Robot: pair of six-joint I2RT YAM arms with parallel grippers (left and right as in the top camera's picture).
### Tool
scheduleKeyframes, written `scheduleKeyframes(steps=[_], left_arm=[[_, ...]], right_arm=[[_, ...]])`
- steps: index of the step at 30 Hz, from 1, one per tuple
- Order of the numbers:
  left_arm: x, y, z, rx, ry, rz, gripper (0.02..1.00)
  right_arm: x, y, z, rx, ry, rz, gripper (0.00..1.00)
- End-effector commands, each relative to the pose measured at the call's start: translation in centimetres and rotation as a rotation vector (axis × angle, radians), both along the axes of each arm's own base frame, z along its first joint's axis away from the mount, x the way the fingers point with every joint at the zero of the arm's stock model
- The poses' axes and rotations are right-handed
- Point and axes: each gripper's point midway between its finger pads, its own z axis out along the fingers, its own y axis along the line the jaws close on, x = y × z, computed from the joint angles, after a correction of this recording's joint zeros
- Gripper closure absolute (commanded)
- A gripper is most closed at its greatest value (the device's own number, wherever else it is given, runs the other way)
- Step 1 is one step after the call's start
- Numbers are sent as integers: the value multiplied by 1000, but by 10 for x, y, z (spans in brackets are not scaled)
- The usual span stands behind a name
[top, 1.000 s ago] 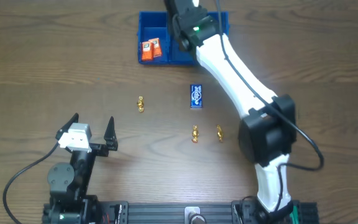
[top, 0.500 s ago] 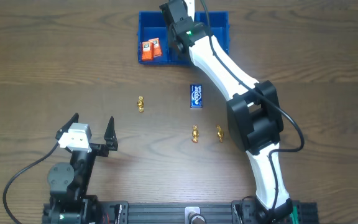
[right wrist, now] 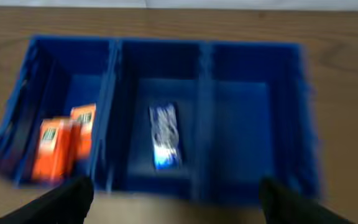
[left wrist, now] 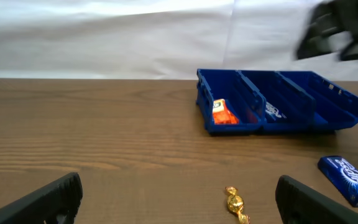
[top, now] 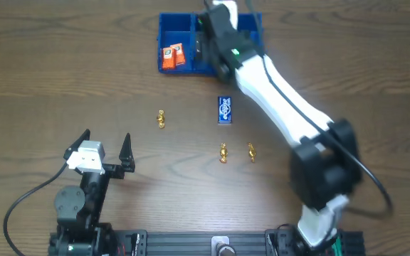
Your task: Sort Candies Into Trays
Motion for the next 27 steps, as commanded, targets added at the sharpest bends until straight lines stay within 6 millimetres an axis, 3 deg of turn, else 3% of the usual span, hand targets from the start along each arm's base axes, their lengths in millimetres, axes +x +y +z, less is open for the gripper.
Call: scheduleKeyframes(steps=[1,3,9,17,21,24,27], left_arm=[[-1,-2,-16,14,42,-16,20],[-1,-2,-16,14,42,-17,23],[-1,-2,-16,14,42,-17,20],[-1,-2,-16,14,42,-17,20],[-1,-2,-16,14,42,-16,23],[-1,-2,-16,14,42,-17,20],[-1,-2,-16,14,42,-17,20]], right_arm=[[-68,-24,-31,44,127,-50,123],[-92,-24,-66,58,244,-68,123],[-123,-12,-119,-1,406,-70,123],[-135,-14,-160,-48,500,-105,130],[-133,-14,-170,-51,504,-112,152],[-130,-13,-173,-48,499,-111,233],[-130,-12,-174,-47,499,-110,417]])
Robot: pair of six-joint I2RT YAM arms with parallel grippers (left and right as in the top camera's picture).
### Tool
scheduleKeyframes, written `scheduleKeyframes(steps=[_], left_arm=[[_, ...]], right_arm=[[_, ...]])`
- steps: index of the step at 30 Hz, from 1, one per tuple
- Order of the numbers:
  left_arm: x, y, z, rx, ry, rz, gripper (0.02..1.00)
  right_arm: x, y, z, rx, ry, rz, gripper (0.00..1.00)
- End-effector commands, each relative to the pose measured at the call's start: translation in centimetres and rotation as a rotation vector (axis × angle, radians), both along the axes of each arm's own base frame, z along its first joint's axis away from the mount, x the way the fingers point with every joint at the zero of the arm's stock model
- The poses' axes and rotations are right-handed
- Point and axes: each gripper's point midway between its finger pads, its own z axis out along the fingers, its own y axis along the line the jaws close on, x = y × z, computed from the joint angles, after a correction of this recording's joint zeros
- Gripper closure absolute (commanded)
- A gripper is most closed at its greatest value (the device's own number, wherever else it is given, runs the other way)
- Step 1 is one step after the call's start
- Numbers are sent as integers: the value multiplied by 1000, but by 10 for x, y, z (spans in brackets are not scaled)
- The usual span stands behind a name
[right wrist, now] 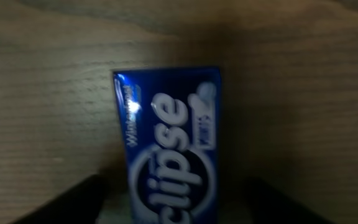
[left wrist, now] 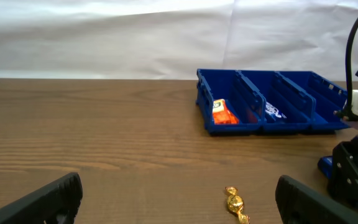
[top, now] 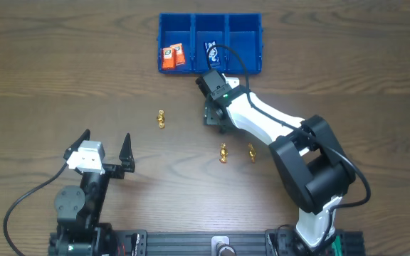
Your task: Sort Candies Into Trays
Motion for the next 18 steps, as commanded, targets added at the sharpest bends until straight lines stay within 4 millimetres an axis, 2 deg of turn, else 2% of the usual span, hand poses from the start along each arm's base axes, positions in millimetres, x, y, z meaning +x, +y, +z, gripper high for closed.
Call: scheduleKeyframes(steps=[1,5,8,11,14,18], left_arm=[[-1,-2,-16,14,43,-17,20],[-1,-2,-16,14,43,-17,20],[-1,-2,-16,14,43,-17,20],[-1,-2,-16,14,43,-17,20],[-1,-2,-16,14,43,-17,20],[-1,-2,-16,14,43,-17,20]], right_arm=[[0,-4,-9,-21,13,-19,465],[0,-4,-9,-21,13,-19,599],[0,-3,-7,-18,9,-15,632],[0,8,27,18,-56,11,634],[9,11,90,45,-183,19,645],[30,0,156,-27,-264,17,647]])
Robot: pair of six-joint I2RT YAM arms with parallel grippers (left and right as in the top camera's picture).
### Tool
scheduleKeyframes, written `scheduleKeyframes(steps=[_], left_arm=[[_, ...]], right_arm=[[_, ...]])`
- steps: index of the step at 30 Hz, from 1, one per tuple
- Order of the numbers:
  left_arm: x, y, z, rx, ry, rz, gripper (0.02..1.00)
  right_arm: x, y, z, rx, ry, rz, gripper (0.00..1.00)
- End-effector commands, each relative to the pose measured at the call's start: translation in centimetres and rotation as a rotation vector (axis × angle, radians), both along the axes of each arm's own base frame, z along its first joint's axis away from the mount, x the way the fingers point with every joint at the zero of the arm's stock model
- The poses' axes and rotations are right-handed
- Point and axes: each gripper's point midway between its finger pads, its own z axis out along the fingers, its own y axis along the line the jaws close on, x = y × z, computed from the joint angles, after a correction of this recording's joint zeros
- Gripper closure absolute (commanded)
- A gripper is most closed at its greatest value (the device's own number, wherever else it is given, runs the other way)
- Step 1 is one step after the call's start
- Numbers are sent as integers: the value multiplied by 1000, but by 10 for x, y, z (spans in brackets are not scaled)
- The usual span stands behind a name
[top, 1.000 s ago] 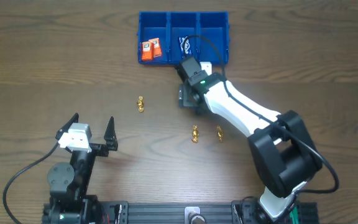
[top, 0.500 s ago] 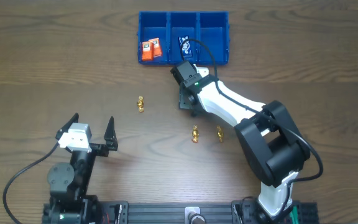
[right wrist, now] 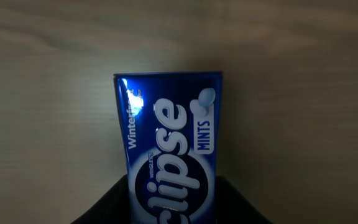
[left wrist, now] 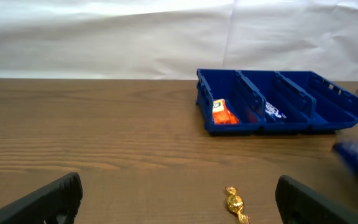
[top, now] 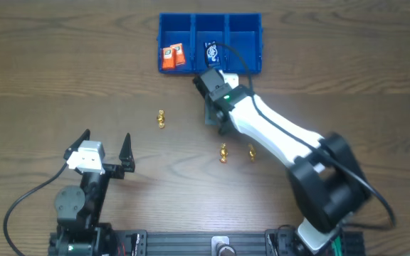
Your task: Sort Candies Into Trays
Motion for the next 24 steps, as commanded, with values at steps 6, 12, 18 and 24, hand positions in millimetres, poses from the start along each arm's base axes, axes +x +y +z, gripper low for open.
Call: scheduleKeyframes(steps=[6,12,18,24], left_arm=[[-1,-2,-16,14,43,-17,20],[-1,-2,-16,14,43,-17,20],[-1,-2,-16,14,43,-17,23],[-1,-2,-16,14,43,-17,23]], right_arm=[[98,3,149,-90,-315,5,649],[171,26,141,-82,-405,25,638],[196,30,87,25,-321,32,638],[199,30,63,21,-287,23,638]])
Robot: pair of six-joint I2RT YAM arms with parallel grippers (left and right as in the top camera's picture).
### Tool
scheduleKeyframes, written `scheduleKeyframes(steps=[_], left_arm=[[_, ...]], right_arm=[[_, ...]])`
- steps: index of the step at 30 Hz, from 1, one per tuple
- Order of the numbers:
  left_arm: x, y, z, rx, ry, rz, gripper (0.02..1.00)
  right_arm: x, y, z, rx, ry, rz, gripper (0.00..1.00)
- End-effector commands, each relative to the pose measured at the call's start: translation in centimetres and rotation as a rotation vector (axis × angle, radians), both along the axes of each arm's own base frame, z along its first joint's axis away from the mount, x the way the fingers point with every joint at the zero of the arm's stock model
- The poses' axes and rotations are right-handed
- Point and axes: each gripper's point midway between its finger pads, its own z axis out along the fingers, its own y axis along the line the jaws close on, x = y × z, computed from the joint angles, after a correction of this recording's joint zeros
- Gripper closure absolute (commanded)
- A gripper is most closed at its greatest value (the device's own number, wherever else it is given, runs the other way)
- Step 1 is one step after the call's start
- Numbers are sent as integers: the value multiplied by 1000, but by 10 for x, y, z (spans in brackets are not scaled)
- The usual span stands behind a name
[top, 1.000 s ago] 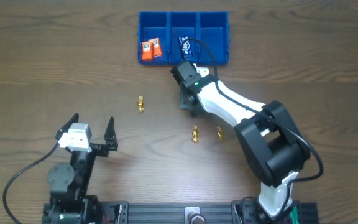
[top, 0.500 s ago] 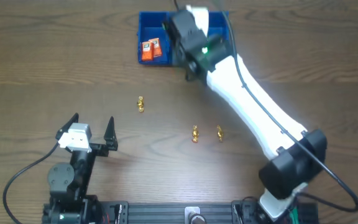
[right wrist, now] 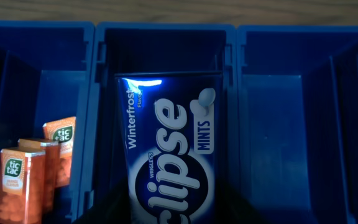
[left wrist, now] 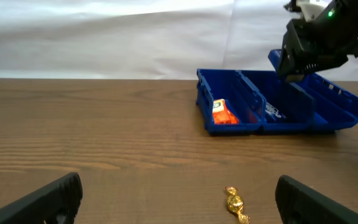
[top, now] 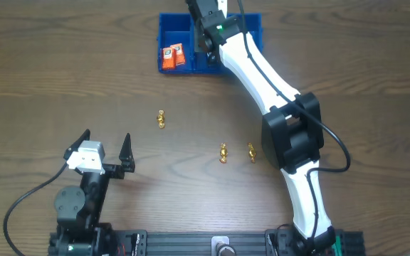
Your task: Sort Candies Into Trays
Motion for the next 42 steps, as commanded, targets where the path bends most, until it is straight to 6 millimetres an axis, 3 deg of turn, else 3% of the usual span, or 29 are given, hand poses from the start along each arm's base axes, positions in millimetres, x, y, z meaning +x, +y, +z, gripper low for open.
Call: scheduleKeyframes(steps=[1,4,8,12,15,17,19,21,24,28,29,35,42], left_arm=[[-1,-2,-16,14,43,-16,20],[-1,-2,-16,14,43,-17,20],[-1,-2,-16,14,43,-16,20],[-1,-2,-16,14,43,-17,20],[-1,-2,-16,14,43,-17,20],[-1,-2,-16,14,43,-17,20],[-1,-2,-16,14,43,-17,20],[-1,-2,-16,14,43,-17,20],[-1,-2,-16,14,43,-17,20],[-1,-2,-16,14,43,-17,20],[-1,-2,-16,14,43,-17,20],[-1,-2,-16,14,43,-17,20],[-1,-2,-16,14,43,-17,20]], right_arm=[[6,5,9,30,-27,6,638],[6,5,9,30,-27,6,592],[6,6,9,32,-25,10,314],[5,9,17,39,-39,15,251],[-12,28,44,53,-62,57,251],[-37,54,63,58,-65,118,251],[-64,77,68,58,-36,160,248],[-89,95,61,55,12,178,251],[-126,118,34,39,95,192,251],[-158,136,-3,14,174,195,251],[-172,149,-37,1,241,216,253],[-174,153,-82,-8,305,179,283],[-179,154,-106,-4,349,140,314]])
